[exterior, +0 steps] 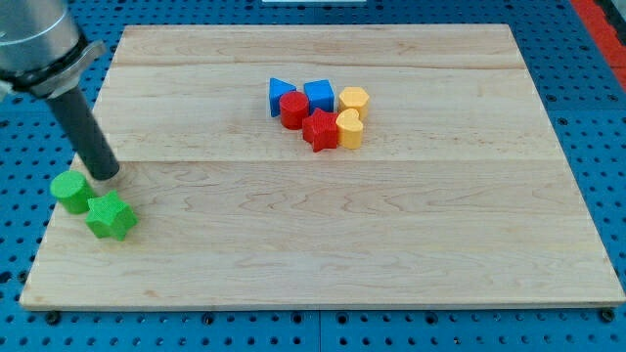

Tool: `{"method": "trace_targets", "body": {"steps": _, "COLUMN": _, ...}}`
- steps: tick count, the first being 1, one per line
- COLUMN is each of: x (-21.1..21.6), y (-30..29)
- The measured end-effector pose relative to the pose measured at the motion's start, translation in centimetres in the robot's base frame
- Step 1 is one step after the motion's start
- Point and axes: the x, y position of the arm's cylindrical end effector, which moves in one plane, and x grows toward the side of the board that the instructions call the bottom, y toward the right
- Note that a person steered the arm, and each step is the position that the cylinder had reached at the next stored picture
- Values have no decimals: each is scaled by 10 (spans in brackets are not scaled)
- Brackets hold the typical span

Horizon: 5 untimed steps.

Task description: Push the green circle into the green star

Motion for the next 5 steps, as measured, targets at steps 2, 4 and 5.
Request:
{"method": "trace_targets", "body": {"steps": 2, "x": -42, "y": -61}}
{"method": "trace_targets", "body": {"steps": 4, "x": 3, "y": 17}}
{"method": "trace_targets", "body": {"steps": 5, "x": -31, "y": -30}}
